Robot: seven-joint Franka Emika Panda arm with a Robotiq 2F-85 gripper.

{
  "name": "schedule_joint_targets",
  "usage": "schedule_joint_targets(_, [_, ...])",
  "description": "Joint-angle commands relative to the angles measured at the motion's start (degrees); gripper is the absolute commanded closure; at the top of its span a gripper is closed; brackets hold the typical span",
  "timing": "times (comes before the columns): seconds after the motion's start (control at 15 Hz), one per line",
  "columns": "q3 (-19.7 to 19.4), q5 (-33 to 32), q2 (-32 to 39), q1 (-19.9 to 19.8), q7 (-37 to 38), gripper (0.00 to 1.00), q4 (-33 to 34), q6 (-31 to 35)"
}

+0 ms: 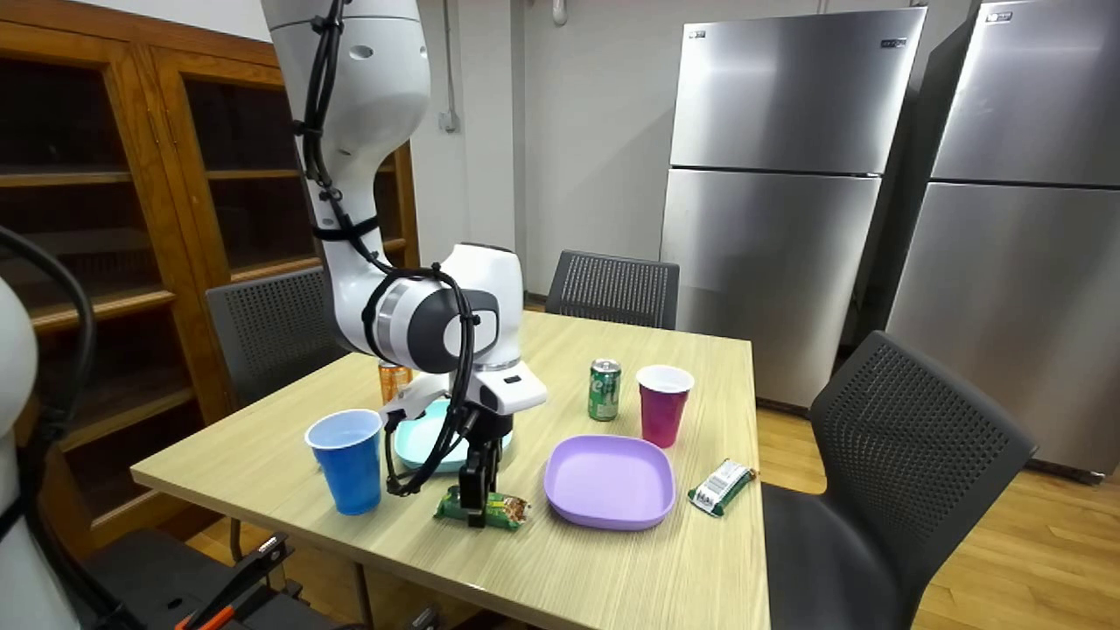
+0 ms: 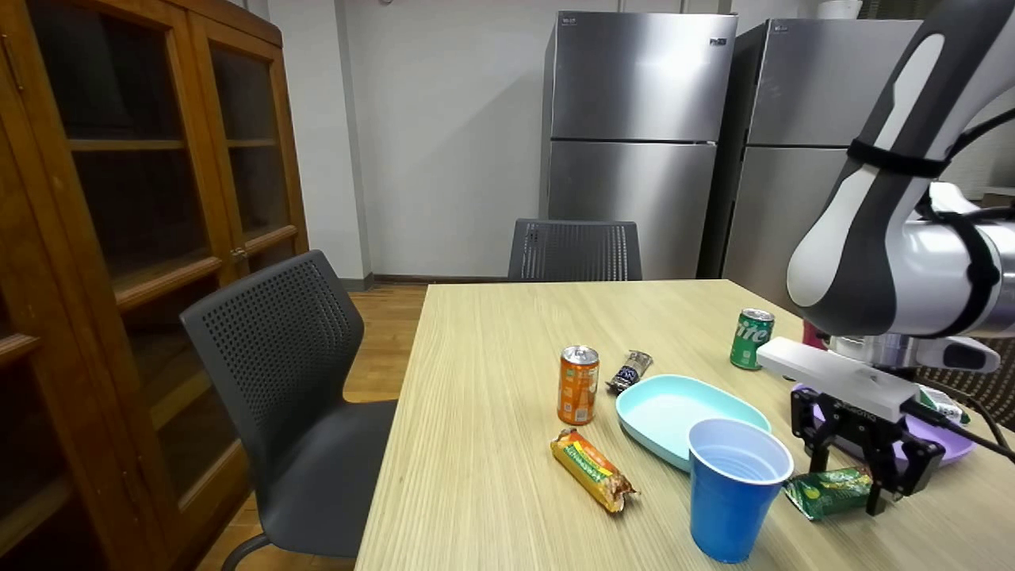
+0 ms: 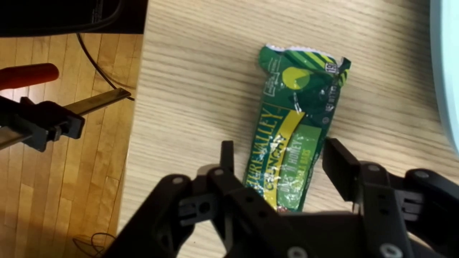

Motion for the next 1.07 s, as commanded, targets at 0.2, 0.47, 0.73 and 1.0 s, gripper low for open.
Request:
schedule_joint_targets(0.2, [-0.96,0.66,-2.59,1.16,-1.46,0.88,-1.75,-0.40])
schedule_joint_targets(0.47, [-1.71,0.33,-4.12,1.31,-1.27,0.91,-2.29,-2.16])
schedule_joint_targets(0.73, [-3.47,-0.42,-6.23,1.23,-0.95,0.91,-2.30,-4.80])
schedule_joint_targets(1.0, [-4.97,-1.32,-8.44,-0.07,-1.30,0.91,-1.31,-7.84])
